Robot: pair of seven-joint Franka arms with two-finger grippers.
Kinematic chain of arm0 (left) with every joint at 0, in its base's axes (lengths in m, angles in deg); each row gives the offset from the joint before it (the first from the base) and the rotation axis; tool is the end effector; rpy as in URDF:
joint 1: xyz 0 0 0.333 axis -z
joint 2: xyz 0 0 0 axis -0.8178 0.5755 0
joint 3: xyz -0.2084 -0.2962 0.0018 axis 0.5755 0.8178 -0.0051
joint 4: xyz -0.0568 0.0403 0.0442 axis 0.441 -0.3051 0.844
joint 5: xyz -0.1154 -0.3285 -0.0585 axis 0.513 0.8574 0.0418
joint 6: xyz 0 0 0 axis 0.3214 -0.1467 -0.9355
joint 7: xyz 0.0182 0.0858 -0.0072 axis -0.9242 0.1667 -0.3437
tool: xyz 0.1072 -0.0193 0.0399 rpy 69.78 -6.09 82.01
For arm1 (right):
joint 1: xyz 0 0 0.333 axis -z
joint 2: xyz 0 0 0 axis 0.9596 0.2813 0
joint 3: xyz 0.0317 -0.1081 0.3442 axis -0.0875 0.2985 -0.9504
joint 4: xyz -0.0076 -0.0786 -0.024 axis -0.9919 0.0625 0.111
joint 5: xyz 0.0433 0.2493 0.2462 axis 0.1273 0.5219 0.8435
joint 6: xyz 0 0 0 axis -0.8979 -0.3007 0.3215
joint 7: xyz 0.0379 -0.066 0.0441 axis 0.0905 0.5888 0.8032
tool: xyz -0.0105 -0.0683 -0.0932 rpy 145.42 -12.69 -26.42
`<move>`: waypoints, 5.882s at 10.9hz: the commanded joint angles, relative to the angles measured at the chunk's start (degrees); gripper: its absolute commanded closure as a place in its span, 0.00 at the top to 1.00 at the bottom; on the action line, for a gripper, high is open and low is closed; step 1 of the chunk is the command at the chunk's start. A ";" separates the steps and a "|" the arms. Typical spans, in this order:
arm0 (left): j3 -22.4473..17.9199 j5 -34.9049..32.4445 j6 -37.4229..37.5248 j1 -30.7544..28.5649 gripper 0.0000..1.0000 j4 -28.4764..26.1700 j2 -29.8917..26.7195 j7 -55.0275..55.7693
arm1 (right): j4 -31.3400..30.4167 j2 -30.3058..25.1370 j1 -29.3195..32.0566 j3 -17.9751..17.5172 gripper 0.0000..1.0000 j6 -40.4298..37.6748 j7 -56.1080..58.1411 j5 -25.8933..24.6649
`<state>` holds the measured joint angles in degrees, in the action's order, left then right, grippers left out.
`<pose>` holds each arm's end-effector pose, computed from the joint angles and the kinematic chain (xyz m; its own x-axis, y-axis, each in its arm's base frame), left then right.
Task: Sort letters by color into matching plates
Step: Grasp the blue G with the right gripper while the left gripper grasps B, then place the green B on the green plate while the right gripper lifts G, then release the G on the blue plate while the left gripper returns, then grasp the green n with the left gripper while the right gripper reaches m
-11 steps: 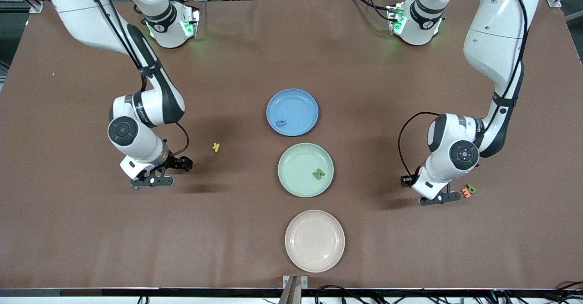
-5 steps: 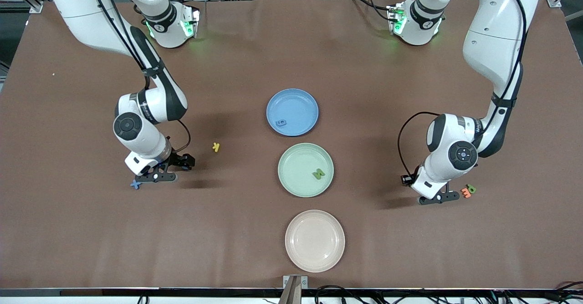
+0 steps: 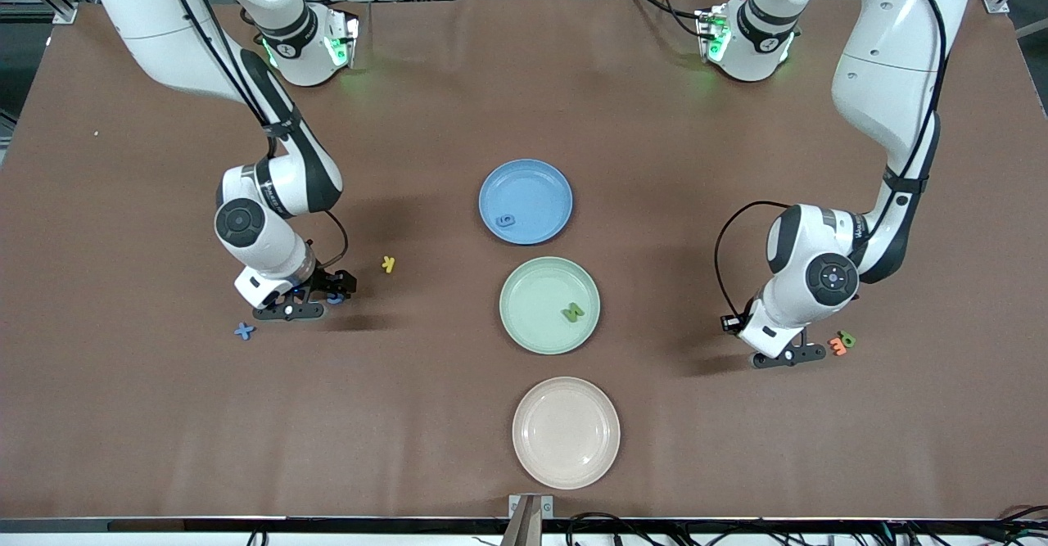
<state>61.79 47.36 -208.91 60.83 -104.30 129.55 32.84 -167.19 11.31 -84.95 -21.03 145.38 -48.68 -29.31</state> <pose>0.6613 -0.1108 0.2376 0.9904 0.1382 0.0082 0.1383 -0.9903 -0.0142 0.5841 0.1195 0.2499 0.9978 0.0398 0.0526 0.0383 -0.9988 0.0296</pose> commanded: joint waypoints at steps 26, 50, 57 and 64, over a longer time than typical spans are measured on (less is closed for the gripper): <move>6.59 -1.39 -5.02 19.88 1.00 14.91 8.50 4.49 | 1.36 -2.09 0.13 -0.92 0.24 -5.79 -0.27 2.54; 6.24 -7.37 3.51 -9.30 1.00 -8.90 -10.84 -16.52 | 9.28 0.19 -30.81 -9.89 1.00 -11.20 -42.47 2.10; 2.30 -11.06 -10.97 -12.29 1.00 -19.98 -13.13 -23.25 | 9.19 -2.27 -25.11 -9.89 1.00 -12.51 -38.62 1.74; -0.53 -10.97 -15.56 -12.64 1.00 -19.90 -10.49 -32.16 | 9.28 -6.66 -10.53 -9.53 1.00 -19.63 -27.45 1.75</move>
<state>61.36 37.87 -223.00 48.53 -123.64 118.68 1.52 -157.28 6.13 -100.41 -29.95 126.81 -79.08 -27.40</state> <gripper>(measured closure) 0.000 0.000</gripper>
